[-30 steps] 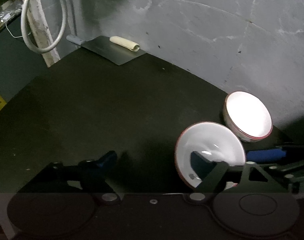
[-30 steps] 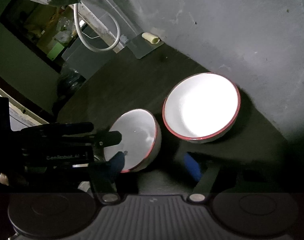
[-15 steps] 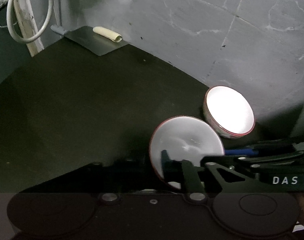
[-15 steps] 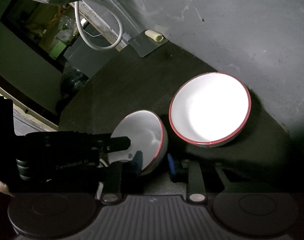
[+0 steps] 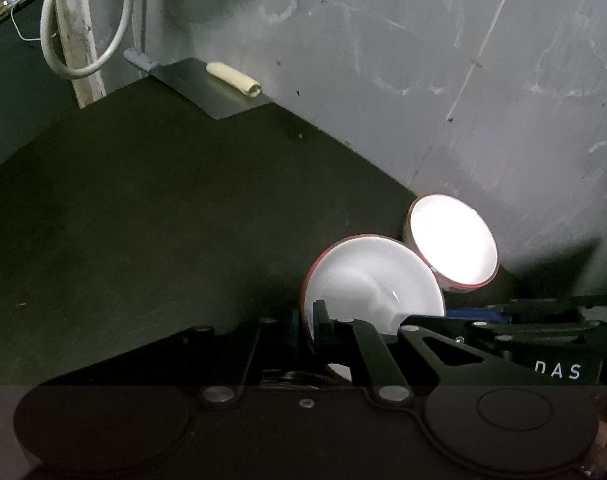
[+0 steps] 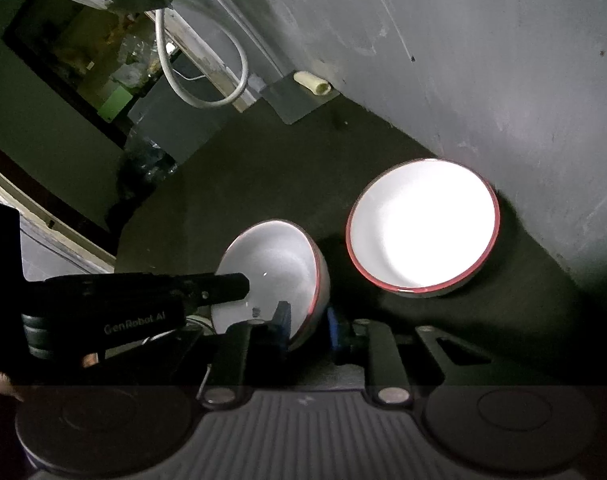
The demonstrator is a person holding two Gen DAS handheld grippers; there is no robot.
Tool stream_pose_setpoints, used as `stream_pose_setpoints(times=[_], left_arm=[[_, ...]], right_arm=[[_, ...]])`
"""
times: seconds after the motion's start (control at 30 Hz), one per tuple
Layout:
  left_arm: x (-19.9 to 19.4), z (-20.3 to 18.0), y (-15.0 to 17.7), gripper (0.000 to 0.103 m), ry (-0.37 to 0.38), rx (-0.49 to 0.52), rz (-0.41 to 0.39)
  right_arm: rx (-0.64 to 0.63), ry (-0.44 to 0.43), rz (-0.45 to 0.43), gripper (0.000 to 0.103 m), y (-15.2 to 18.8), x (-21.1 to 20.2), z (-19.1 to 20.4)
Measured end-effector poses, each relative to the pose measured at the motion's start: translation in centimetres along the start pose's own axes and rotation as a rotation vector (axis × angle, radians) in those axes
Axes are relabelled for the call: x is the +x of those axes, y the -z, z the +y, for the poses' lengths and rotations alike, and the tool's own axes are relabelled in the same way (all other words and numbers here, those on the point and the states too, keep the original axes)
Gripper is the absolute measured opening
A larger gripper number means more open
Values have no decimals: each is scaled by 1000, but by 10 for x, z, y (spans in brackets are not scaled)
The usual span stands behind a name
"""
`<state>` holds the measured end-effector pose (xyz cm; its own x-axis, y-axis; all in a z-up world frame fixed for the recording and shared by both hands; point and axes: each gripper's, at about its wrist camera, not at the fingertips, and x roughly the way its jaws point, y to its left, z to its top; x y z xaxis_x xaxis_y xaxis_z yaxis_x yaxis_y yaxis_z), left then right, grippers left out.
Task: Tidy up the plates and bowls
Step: 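Close the left gripper on a white bowl rim while the right gripper grips it too, then carry the white bowl with both grippers and lower it into the steel bowl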
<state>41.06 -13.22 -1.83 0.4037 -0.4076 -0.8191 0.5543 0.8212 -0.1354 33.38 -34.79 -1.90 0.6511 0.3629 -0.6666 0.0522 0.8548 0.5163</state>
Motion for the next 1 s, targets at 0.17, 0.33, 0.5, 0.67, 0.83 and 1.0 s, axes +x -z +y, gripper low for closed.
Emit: stream_pose_setpoints(times=[0.17, 0.33, 0.5, 0.67, 0.83, 1.0], left_arm=[[-12, -3, 0, 6, 0, -2, -36], [-29, -7, 5, 6, 2, -2, -67], [-48, -8, 15, 6, -6, -13, -97], [-76, -7, 32, 6, -21, -31, -131], [-104, -5, 52, 6, -39, -56, -161], [-132, -1, 77, 6, -60, -76, -179]], right_arm=[[-11, -2, -31, 20, 1, -12, 5], [-24, -4, -58, 19, 4, -25, 12], [-45, -14, -77, 19, 12, -39, 24], [-76, -31, -88, 18, 25, -52, 43], [-103, -53, -93, 18, 43, -65, 62], [-123, -76, -88, 18, 64, -77, 82]])
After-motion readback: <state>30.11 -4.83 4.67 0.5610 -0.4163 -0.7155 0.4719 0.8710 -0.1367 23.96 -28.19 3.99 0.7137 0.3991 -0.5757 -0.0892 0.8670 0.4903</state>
